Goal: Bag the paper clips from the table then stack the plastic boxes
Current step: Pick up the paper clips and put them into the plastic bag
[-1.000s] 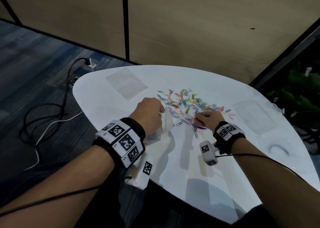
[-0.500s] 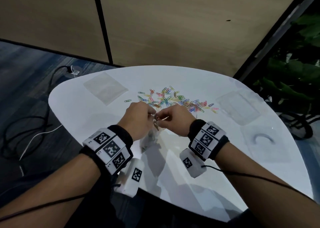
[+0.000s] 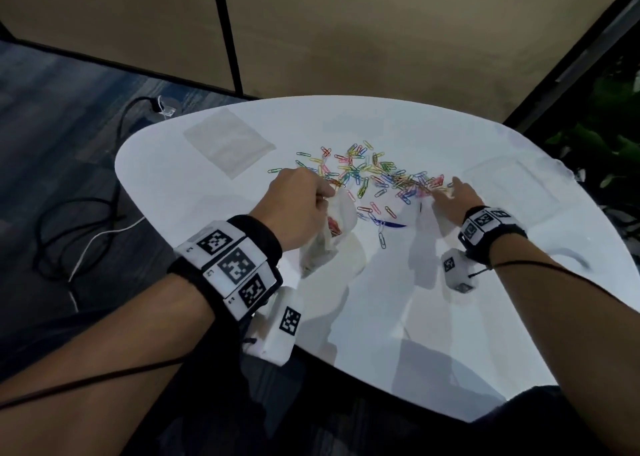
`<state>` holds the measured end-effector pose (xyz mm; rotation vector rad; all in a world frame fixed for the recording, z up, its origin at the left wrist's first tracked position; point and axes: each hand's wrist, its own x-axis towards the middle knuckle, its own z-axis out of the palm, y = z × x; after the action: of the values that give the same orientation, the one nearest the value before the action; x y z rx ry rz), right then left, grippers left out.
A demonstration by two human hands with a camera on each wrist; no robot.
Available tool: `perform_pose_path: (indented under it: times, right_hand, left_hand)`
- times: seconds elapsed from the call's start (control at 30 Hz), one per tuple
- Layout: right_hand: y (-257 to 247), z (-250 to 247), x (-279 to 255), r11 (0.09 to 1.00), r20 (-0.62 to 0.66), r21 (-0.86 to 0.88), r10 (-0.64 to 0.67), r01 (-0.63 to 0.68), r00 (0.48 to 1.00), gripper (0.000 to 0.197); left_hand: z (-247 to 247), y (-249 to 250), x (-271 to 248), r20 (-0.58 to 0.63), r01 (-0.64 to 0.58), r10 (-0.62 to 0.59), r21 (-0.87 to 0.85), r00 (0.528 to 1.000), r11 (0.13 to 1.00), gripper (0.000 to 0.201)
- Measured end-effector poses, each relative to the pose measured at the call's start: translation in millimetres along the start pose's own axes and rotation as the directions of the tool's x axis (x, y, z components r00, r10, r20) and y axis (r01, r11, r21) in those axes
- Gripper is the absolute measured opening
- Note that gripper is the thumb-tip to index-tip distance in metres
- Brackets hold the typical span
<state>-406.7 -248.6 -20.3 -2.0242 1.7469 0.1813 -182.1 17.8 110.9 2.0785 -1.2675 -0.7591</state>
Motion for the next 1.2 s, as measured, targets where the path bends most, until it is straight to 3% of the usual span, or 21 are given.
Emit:
perform_pose_path:
  times: [0.17, 0.33, 0.43, 0.53, 0.6, 0.67, 0.7, 0.73, 0.8, 0.87, 0.93, 1.03, 1.13, 1.2]
  right_hand:
    - [-29, 3, 3, 0.987, 0.017, 0.048, -0.153, 0.152, 0.988, 0.072]
    - [-58, 14, -15, 0.898, 0.006, -0.225, -0.386, 0.378, 0.922, 0.05]
    - [-63, 20, -21, 0.854, -0.058, -0.324, -0.448, 0.407, 0.892, 0.026]
    - [-66, 17, -29, 0.877, -0.085, -0.321, -0.403, 0.357, 0.911, 0.018]
    - [-63, 13, -31, 0.939, -0.125, -0.189, -0.313, 0.287, 0.941, 0.018]
    - [-52, 8, -28, 0.981, -0.167, 0.104, -0.148, 0.166, 0.975, 0.014]
    - [-45, 5, -27, 0.949, -0.147, 0.3, -0.055, 0.097, 0.988, 0.012]
    - [-41, 1, -29, 0.868, -0.083, 0.495, 0.021, 0.023, 0.996, 0.012]
    - [-40, -7, -39, 0.604, 0.061, 0.794, 0.047, -0.077, 0.997, 0.016]
    - [-53, -16, -62, 0.345, 0.156, 0.931, -0.076, -0.121, 0.985, 0.029]
    - [-73, -24, -92, 0.227, 0.221, 0.96, -0.251, -0.165, 0.942, 0.031]
    - [-103, -26, -135, 0.227, 0.3, 0.949, -0.438, -0.219, 0.848, 0.022]
    - [-123, -16, -166, 0.337, 0.341, 0.924, -0.518, -0.179, 0.785, 0.019]
    - [-131, -7, -179, 0.438, 0.358, 0.891, -0.516, -0.12, 0.778, 0.018]
  left_hand:
    - [-4, -2, -1, 0.017, -0.004, 0.004, 0.035, 1.0, 0.999, 0.031]
    - [-4, -1, -2, 0.02, -0.009, 0.007, 0.073, 1.0, 0.997, 0.031]
    - [-3, 1, -3, 0.021, -0.01, 0.009, 0.065, 1.0, 0.998, 0.031]
    - [-4, 1, -3, 0.033, -0.013, 0.01, 0.084, 0.999, 0.996, 0.031]
    - [-5, 1, -4, 0.037, -0.015, 0.012, 0.096, 0.999, 0.995, 0.032]
    - [-7, 0, -4, 0.038, -0.015, 0.011, 0.103, 0.999, 0.995, 0.033]
    - [-8, -1, -4, 0.037, -0.015, 0.011, 0.105, 0.999, 0.994, 0.033]
    - [-9, -1, -5, 0.035, -0.015, 0.012, 0.103, 0.999, 0.995, 0.033]
    - [-10, 0, -6, 0.036, -0.013, 0.009, 0.101, 0.999, 0.995, 0.032]
    - [-10, 0, -6, 0.04, -0.008, 0.003, 0.103, 0.999, 0.995, 0.032]
    - [-9, 0, -5, 0.044, -0.001, -0.004, 0.101, 0.999, 0.995, 0.032]
    - [-9, -2, -4, 0.031, 0.026, -0.029, 0.093, 0.999, 0.995, 0.031]
    - [-9, -4, -4, 0.017, 0.057, -0.058, 0.076, 0.998, 0.996, 0.028]
    - [-9, -4, -5, 0.015, 0.054, -0.056, 0.076, 0.998, 0.996, 0.024]
